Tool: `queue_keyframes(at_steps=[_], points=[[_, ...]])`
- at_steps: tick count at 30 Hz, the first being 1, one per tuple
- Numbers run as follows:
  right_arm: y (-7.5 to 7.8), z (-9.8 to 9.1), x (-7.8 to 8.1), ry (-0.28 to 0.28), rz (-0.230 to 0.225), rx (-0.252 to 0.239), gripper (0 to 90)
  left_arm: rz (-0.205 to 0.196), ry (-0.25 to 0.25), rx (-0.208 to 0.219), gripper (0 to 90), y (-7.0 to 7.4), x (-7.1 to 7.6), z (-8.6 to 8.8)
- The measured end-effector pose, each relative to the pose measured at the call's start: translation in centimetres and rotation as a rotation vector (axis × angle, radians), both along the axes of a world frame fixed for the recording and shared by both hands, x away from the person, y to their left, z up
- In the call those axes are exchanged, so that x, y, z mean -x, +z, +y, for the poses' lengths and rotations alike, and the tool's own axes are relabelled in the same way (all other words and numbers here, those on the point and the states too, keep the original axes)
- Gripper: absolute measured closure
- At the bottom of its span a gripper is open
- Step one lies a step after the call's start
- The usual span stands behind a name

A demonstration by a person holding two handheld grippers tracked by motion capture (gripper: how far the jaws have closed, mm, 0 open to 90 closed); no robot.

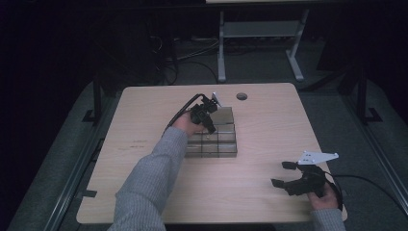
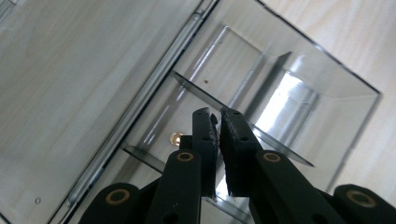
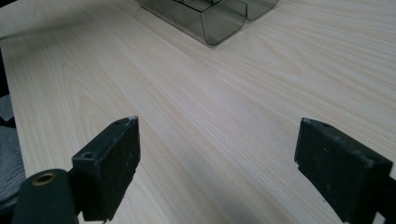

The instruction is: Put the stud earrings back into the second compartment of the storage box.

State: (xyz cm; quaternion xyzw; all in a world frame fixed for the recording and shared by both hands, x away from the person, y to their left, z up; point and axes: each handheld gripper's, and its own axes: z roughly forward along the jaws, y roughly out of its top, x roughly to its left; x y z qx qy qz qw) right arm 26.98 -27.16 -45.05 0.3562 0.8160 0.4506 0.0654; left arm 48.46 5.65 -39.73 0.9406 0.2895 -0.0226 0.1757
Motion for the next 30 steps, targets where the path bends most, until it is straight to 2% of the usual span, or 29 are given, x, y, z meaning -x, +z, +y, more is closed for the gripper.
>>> queue_keyframes(at_steps=[4,7,9,15,30], points=[[0.0,0.0,0.0,0.003,0.001,0.000,14.1,0.009,0.017,0.002,84.4,-0.6,-0.4,-0.2],[0.0,0.0,0.0,0.003,-0.002,0.001,14.0,0.007,0.021,-0.016,84.3,-1.1,-0.6,-0.3],[0.0,0.0,0.0,0.002,-0.002,0.000,14.1,0.025,0.028,-0.012,84.3,-1.5,-0.9,-0.3],[0.0,0.0,0.0,0.003,-0.003,0.001,14.1,0.030,0.035,-0.026,84.4,-2.2,-1.1,-0.7],[-0.1,0.0,0.0,0.007,0.002,-0.002,14.1,0.044,0.039,-0.042,84.2,-2.9,-1.4,-0.9]])
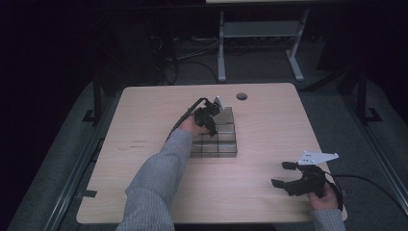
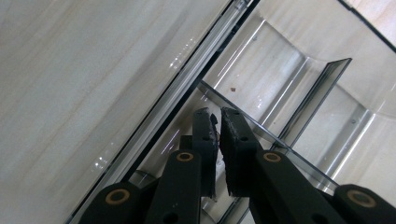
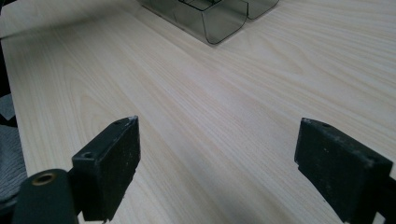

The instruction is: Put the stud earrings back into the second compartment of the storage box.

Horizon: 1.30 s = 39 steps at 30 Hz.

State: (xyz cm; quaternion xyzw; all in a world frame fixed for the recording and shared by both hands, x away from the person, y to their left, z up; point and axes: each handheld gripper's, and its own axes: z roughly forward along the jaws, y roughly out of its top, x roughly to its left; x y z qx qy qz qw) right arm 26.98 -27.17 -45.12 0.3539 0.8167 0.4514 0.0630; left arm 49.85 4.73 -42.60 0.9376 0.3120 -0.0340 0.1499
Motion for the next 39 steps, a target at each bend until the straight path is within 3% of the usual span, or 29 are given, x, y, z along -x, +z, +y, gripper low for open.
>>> queue_keyframes(at_steps=[18,39], points=[[0.0,0.0,0.0,0.002,0.001,0.002,14.0,-0.036,-0.027,-0.001,80.2,1.4,0.8,0.5],[-0.1,0.1,0.0,-0.011,0.000,0.013,14.0,-0.091,-0.044,0.044,70.6,4.2,5.0,4.7]])
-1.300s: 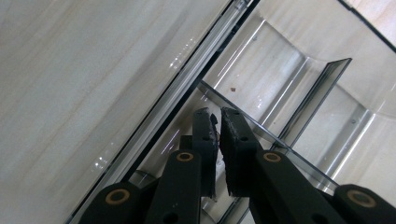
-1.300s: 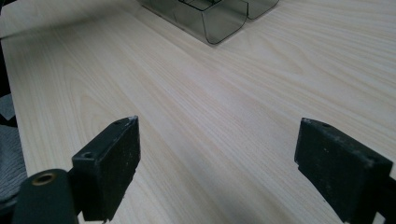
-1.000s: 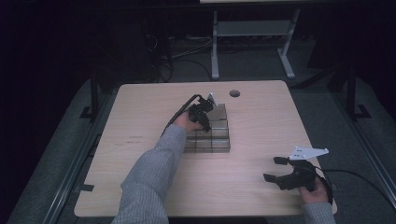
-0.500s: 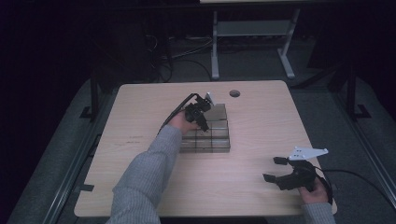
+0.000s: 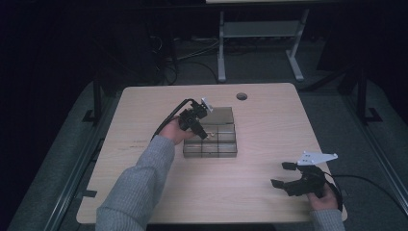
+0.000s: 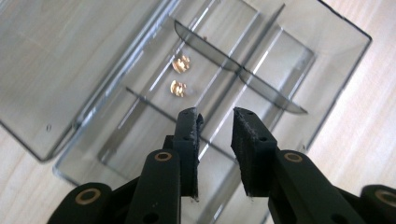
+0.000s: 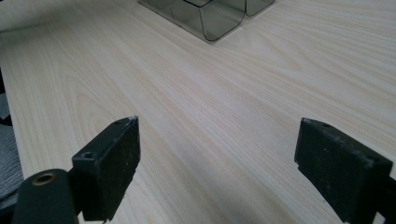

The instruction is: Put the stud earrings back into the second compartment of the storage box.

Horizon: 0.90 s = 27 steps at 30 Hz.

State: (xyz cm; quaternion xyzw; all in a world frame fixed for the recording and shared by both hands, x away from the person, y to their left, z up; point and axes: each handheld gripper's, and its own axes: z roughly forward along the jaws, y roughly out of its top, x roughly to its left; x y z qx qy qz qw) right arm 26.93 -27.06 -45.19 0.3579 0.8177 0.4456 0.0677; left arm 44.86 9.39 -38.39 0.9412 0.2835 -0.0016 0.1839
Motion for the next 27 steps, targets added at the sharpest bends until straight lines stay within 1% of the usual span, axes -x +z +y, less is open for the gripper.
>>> queue_keyframes(at_steps=[4,8,10,12,16,20,22,27], points=[[-0.1,0.0,0.0,0.004,-0.003,0.004,14.0,-0.009,0.003,0.013,69.1,0.2,1.0,0.8],[-0.1,0.0,0.0,0.003,-0.005,0.007,14.0,-0.013,-0.002,0.017,67.8,0.5,1.8,1.8],[-0.1,0.0,0.0,0.001,-0.004,0.007,14.1,-0.018,0.008,0.030,67.0,0.5,2.2,2.1],[-0.1,0.0,0.0,-0.004,0.000,0.008,14.0,-0.021,0.009,0.032,66.4,0.7,2.6,2.6],[-0.1,0.0,0.0,-0.008,0.002,0.009,14.1,-0.025,0.008,0.038,64.8,0.7,3.3,3.3],[-0.2,0.0,0.0,-0.011,0.005,0.010,14.0,-0.033,0.010,0.052,63.5,0.6,4.2,4.0],[-0.2,0.0,0.0,-0.009,0.001,0.013,14.0,-0.034,0.008,0.049,62.6,0.5,4.5,4.4],[-0.2,0.1,-0.1,-0.005,-0.003,0.020,14.1,-0.045,0.021,0.066,61.4,0.5,5.4,5.4]])
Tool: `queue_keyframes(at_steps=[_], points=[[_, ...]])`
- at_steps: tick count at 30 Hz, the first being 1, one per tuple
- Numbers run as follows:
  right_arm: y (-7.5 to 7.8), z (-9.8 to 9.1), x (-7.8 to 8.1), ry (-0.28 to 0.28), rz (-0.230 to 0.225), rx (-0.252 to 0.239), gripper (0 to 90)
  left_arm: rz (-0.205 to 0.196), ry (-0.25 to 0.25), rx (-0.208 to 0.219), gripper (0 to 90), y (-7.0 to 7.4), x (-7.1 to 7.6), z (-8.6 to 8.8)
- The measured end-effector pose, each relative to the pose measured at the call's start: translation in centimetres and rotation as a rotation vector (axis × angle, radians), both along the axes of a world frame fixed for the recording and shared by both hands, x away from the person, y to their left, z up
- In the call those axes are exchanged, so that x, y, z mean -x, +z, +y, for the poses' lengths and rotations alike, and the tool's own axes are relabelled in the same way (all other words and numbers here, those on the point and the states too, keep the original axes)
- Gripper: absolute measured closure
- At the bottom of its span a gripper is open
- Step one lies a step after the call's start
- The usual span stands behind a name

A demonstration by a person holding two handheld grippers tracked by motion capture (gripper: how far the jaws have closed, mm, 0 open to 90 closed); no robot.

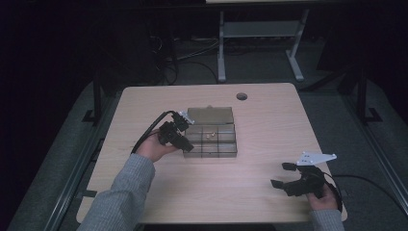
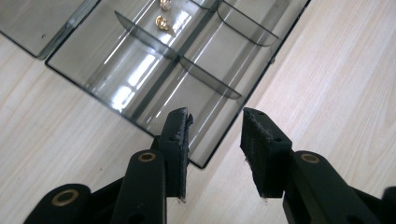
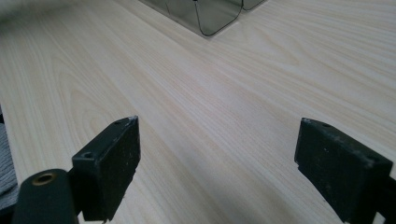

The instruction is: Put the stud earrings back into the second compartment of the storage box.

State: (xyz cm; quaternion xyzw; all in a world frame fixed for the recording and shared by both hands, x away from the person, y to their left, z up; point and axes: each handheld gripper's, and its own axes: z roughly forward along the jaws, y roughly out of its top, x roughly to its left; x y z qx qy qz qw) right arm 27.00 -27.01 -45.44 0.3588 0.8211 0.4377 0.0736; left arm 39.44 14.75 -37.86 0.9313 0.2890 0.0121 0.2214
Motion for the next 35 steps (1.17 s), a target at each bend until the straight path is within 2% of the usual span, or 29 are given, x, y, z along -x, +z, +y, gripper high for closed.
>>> queue_keyframes(at_steps=[10,19,25,27,31,34,35], points=[[-0.1,0.0,0.0,-0.011,0.010,0.003,14.0,-0.018,0.000,0.008,57.9,-0.2,1.6,2.0],[-0.1,0.1,0.0,-0.017,0.016,0.010,14.1,-0.037,0.021,0.024,54.7,-0.8,3.3,3.9],[-0.2,0.2,0.0,-0.008,0.014,0.019,14.1,-0.042,0.055,0.040,51.9,-1.8,4.7,5.8],[-0.2,0.2,0.0,-0.009,0.016,0.019,14.1,-0.043,0.071,0.060,50.3,-2.2,5.4,6.5],[-0.2,0.2,0.0,-0.009,0.015,0.022,14.1,-0.069,0.089,0.084,43.9,-3.3,6.8,7.9],[-0.2,0.2,0.0,-0.007,0.017,0.024,14.1,-0.095,0.128,0.103,40.9,-4.6,8.1,8.9],[-0.2,0.3,0.0,-0.004,0.015,0.020,14.1,-0.096,0.118,0.079,41.6,-4.8,8.4,9.2]])
